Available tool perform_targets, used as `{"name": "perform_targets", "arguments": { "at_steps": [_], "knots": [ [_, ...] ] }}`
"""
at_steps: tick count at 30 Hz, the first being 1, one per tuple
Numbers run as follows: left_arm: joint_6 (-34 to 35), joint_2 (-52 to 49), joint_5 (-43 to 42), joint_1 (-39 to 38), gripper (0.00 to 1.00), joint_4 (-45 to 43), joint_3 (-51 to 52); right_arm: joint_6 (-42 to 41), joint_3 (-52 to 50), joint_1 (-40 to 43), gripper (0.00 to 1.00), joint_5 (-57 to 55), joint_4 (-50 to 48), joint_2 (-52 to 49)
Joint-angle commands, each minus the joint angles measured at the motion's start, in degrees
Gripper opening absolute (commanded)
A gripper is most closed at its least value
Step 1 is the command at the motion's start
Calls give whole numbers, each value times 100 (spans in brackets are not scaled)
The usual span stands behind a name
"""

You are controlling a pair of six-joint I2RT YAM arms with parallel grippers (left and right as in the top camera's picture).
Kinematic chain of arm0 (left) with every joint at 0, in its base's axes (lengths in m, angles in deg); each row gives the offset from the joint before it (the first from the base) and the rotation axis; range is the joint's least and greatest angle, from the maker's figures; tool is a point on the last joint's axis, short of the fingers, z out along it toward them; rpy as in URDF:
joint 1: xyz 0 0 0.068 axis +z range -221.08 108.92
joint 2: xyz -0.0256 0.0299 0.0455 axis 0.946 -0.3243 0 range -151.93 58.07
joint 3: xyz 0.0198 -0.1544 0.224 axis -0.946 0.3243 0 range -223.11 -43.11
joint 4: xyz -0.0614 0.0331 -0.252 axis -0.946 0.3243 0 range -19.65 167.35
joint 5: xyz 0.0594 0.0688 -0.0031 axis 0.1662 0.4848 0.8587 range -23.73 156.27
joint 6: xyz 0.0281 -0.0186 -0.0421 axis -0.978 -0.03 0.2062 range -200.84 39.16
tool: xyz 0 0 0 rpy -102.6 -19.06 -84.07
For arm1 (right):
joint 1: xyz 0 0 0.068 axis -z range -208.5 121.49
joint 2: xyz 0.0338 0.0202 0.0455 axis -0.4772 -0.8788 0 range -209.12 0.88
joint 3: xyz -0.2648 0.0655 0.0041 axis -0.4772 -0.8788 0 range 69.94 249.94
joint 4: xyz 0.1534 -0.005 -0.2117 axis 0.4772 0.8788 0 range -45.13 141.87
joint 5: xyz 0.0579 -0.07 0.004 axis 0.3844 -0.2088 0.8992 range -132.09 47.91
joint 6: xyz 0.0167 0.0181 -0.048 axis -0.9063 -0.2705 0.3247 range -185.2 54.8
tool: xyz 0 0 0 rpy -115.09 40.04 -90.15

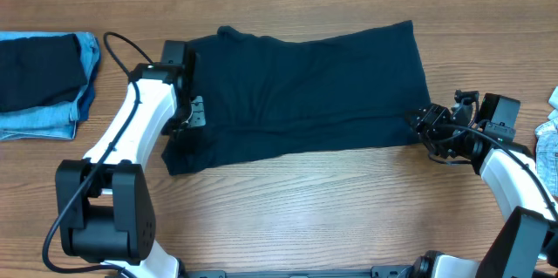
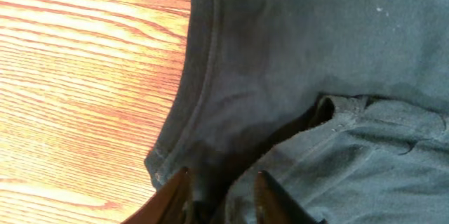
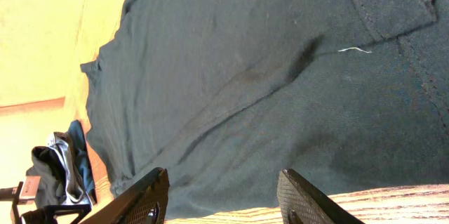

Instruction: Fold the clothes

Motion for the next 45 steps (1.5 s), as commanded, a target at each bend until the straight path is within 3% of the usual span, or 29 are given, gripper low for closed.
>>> {"name": "perform_targets", "arguments": {
  "at_steps": [1, 3, 5, 14, 24, 29, 45],
  "knots": [
    [-636, 103, -627, -22, 43, -225, -107, 35, 138, -22, 54, 76, -63, 122],
    [-1263, 59, -1327, -59, 48, -422, -107, 35, 138, -22, 54, 76, -66, 122],
    [-1432, 11, -1591, -87, 52, -479, -107, 35, 138, -22, 54, 76, -59, 122],
    [-1768, -535, -1805, -101, 51, -435, -107, 35, 138, -22, 54, 76, -59, 122],
    [-1827, -986, -1952, -101, 38, -669, -107, 35, 138, -22, 54, 76, -42, 122],
    [-1801, -986, -1893, -101, 4, -828, -114, 35, 138, -22, 54, 76, -39, 122],
    [-1569, -984, -1563, -94, 7, -813, -763, 37, 138, -22, 54, 72, -55, 122]
  ]
}}
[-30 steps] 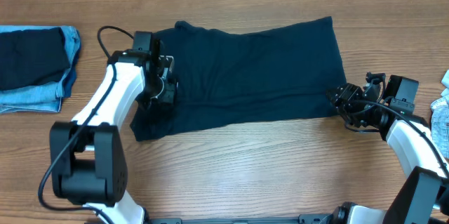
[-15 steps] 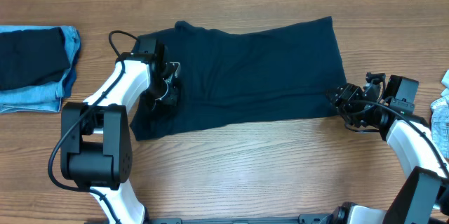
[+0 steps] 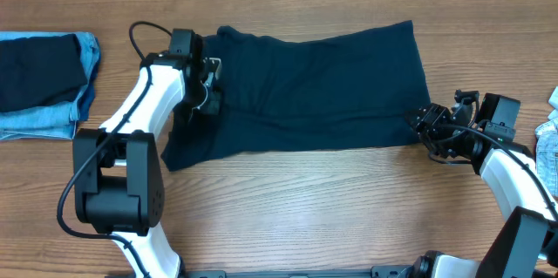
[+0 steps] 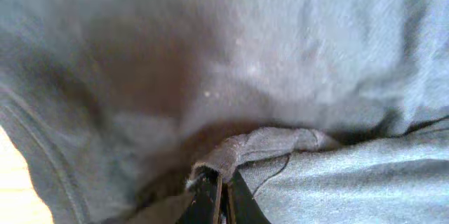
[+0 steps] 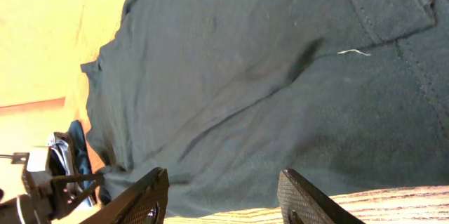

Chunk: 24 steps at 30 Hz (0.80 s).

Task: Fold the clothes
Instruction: 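Hold the folded shirt's left and right ends with both grippers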

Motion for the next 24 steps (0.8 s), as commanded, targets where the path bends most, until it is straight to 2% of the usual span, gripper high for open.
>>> {"name": "perform_targets", "arguments": {
  "at_steps": [1, 3, 5, 6, 8, 9, 14, 19, 24],
  "knots": [
    [57, -68, 83, -22, 10, -31, -157, 35, 138, -20, 54, 72, -50, 125],
    [52, -72, 87, -22, 20, -26, -157, 35, 138, -22, 54, 72, -55, 125],
    [55, -72, 175, -22, 23, 15, -157, 35, 138, -20, 54, 72, -52, 125],
    [57, -72, 245, -22, 28, 35, -157, 35, 138, -22, 54, 72, -55, 125],
    [57, -72, 428, -13, 44, 68, -155, 35, 138, -22, 54, 72, -55, 125],
    [61, -72, 529, -13, 45, 94, -155, 35, 138, -22, 54, 72, -55, 125],
    [83, -72, 573, -9, 43, 291, -155, 26, 138, -20, 54, -177, -33, 125],
    [81, -72, 485, -13, 38, 708, -146, 15, 138, -20, 57, -1237, -76, 122],
    [278, -72, 417, -26, 37, 1078, -109, 61, 138, -20, 64, -2249, -225, 116]
  ]
}}
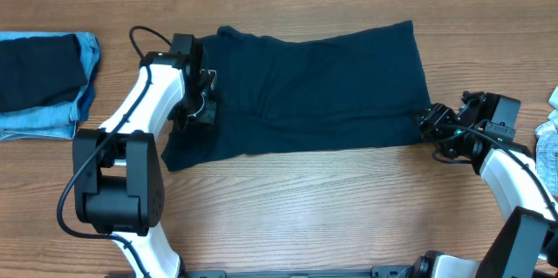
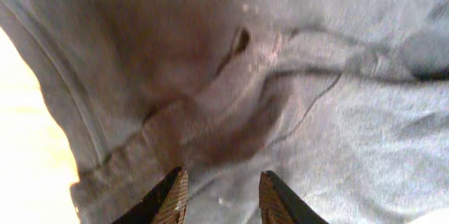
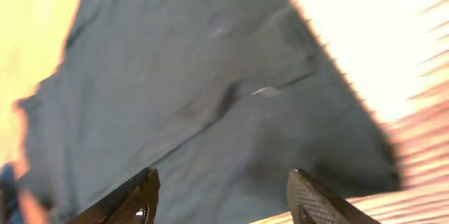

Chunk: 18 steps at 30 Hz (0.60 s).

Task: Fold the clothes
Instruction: 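Hold the folded shirt's left and right ends with both grippers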

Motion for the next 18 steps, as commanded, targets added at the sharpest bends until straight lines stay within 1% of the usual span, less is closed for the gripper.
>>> {"name": "perform_targets", "arguments": {
  "at_steps": [1, 6, 9, 11, 13, 14, 18],
  "knots": [
    [190, -72, -101, -26, 38, 216, -52, 46, 138, -20, 63, -916, -179, 96],
    [407, -72, -157, -26, 37, 271, 205, 42, 138, -22, 63, -894, -317, -188],
    [442, -72, -188, -26, 36, 247, 269, -22, 138, -22, 63, -695, -584, -439],
    [439, -72, -188, -26, 36, 251, 269, -55, 138, -22, 59, -457, -831, -649],
    [439, -72, -186, -26, 36, 256, 269, -278, 138, -22, 58, -439, -953, -809],
    [439, -72, -186, -26, 37, 254, 269, -348, 138, -22, 56, -415, -1040, -929],
    [439, -72, -181, -26, 37, 245, 269, -358, 138, -22, 50, 28, -1451, -1309]
  ]
}}
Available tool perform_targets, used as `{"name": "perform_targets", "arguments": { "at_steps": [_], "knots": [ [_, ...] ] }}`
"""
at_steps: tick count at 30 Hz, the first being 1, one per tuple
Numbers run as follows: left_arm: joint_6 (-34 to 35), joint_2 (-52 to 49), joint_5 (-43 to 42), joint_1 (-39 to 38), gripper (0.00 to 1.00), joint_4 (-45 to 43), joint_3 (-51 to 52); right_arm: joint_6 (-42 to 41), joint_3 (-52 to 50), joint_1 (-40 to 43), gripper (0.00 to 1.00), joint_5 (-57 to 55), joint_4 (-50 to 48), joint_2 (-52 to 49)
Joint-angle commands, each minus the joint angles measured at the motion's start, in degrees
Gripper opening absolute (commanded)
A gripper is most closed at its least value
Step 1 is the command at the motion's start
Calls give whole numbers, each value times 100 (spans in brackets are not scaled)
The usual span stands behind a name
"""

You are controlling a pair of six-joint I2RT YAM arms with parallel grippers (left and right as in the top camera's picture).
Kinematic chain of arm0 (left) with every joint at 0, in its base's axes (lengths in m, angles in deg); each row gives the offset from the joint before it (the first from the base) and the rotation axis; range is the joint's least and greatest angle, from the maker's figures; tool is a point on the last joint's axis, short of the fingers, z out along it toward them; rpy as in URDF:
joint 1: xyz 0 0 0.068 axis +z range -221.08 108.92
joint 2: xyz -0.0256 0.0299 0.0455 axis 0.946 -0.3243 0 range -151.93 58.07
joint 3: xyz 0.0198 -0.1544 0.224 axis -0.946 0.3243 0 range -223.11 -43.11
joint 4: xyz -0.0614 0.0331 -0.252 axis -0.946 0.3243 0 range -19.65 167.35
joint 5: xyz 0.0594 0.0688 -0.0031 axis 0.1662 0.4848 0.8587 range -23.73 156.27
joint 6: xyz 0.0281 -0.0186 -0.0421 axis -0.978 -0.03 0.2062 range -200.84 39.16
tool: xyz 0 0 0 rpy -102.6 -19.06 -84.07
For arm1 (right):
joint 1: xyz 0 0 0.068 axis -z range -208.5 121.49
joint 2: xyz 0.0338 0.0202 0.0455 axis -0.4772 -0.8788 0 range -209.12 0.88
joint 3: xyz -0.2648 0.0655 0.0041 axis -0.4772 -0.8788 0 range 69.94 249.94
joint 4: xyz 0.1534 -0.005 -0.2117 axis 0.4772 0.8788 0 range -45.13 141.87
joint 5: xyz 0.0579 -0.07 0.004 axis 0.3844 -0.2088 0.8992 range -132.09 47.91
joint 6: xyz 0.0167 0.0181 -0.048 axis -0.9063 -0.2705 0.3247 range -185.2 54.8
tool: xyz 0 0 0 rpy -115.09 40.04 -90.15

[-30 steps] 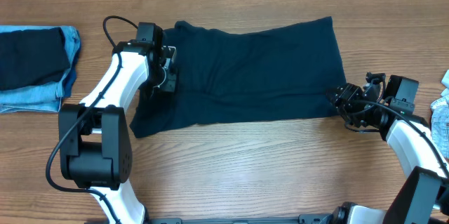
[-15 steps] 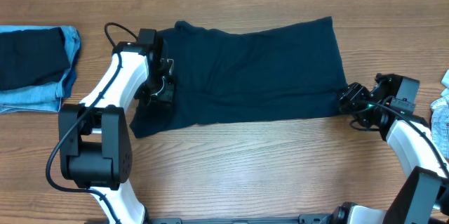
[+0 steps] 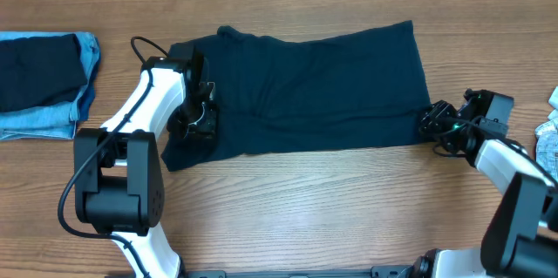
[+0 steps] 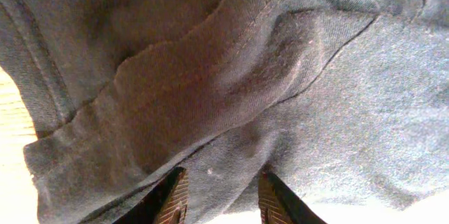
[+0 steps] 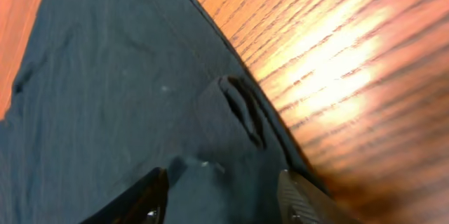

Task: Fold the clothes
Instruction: 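Hold the folded shirt's left and right ends with both grippers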

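Observation:
A dark navy garment [image 3: 305, 86] lies spread flat across the middle of the wooden table. My left gripper [image 3: 200, 121] stands open over its lower left part, where a folded, hemmed flap [image 4: 210, 76] bunches up; its fingertips [image 4: 175, 196] straddle cloth without pinching it. My right gripper [image 3: 432, 125] is open at the garment's lower right corner, its fingers [image 5: 151, 199] spread over the cloth near a small belt-loop-like tab [image 5: 238, 108].
A folded pile of dark cloth and blue denim [image 3: 44, 82] sits at the far left. Pale, light blue fabric [image 3: 549, 134] shows at the right edge. Bare wood [image 3: 305, 208] stretches along the front of the table.
My left gripper has shifted slightly down toward the garment's lower left edge, still open. My right wrist has turned, so the garment's corner and bare wood now fill its view.
First my left gripper was nearly shut at the garment's left hem and my right stood open at the right corner. Then the left was shut on a fold of cloth further up. Later it had let go, and now it hovers open near the lower left flap.

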Motion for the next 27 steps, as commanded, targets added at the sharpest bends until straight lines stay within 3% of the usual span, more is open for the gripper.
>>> {"name": "perform_targets", "arguments": {
  "at_steps": [1, 5, 11, 13, 17, 27],
  "knots": [
    [87, -72, -66, -26, 37, -11, 26, -210, 125, -22, 49, 470, -304, -341],
    [87, -72, -61, -26, 37, -11, 26, -330, 125, -22, 40, 514, -632, -496],
    [85, -72, -31, -26, 37, -55, 26, -413, 155, 4, 36, 903, -1054, -485],
    [85, -72, -31, -26, 37, -52, 26, -409, 192, 9, 37, 907, -833, -472],
    [66, -72, 28, -26, 37, -55, 26, -409, 199, 76, 51, 881, -420, -466],
    [66, -72, 74, -26, 37, -50, 26, -149, 199, 573, 54, -474, 1021, -155]
  ]
}}
